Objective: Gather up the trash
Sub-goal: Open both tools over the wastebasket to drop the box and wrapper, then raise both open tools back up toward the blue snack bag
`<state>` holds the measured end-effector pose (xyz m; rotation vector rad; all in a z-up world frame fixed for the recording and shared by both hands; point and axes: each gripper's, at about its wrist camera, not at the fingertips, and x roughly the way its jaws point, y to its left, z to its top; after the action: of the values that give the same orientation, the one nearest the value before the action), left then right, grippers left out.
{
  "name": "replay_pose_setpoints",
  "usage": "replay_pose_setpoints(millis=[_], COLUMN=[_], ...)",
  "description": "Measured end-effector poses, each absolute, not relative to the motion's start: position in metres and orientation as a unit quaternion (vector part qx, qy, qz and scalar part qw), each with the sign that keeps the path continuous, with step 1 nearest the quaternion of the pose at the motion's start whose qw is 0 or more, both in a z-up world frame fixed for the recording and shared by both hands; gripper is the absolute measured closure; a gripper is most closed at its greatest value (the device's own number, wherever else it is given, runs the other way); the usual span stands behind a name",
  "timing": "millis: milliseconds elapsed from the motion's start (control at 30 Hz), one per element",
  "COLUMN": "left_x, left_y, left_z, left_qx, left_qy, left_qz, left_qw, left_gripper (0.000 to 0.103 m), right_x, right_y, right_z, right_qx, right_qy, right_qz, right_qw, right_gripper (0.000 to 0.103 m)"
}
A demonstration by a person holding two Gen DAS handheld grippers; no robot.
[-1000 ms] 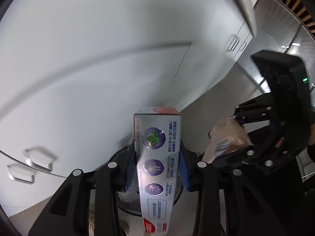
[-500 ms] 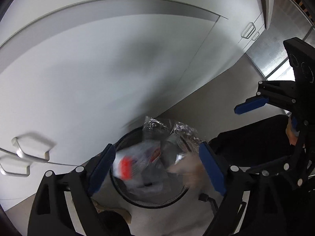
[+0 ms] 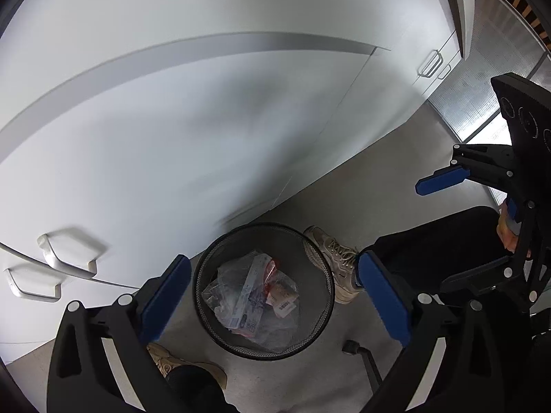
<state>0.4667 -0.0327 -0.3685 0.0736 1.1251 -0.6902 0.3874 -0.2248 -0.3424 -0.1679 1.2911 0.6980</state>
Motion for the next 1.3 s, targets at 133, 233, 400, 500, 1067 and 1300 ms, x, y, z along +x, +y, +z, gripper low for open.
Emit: replay_pose_setpoints(millis=[133, 233, 400, 500, 1067, 1300], left_x=[0.464, 0.457, 0.445, 0.438, 0.408, 0.414], left_y=[-0.03, -0.035, -0.036, -0.033, -0.015, -0.014], left_z=[-0.363, -0.356, -0.338, -0.321, -0.152, -0.092], left_qx=[0.035, 0.052, 0.073, 0.085, 0.178, 0.198], left_qy=[0.527, 0.523, 0.506, 0.488, 0.373, 0.325], left_qz=[-0.333, -0.339, -0.336, -0.338, -0.367, -0.377], left_qw=[0.781, 0.78, 0.791, 0.8, 0.833, 0.844], left_gripper=[0.004, 0.004, 0.004, 0.004, 0.004, 0.004], right_x=[0.384, 0.38, 0.375, 0.371, 0.381, 0.396], right_y=[-0.225, -0.226, -0.225, -0.226, -0.235, -0.233], right_z=[-0.336, -0.33, -0.308, -0.294, -0.167, -0.132], right_qx=[-0.083, -0.09, -0.103, -0.103, -0.137, -0.134], right_qy=[0.584, 0.582, 0.564, 0.556, 0.44, 0.406], right_qz=[0.313, 0.31, 0.309, 0.307, 0.297, 0.299], right_qw=[0.744, 0.747, 0.759, 0.766, 0.836, 0.853], right_gripper=[0.007, 0.007, 0.007, 0.007, 0.007, 0.007])
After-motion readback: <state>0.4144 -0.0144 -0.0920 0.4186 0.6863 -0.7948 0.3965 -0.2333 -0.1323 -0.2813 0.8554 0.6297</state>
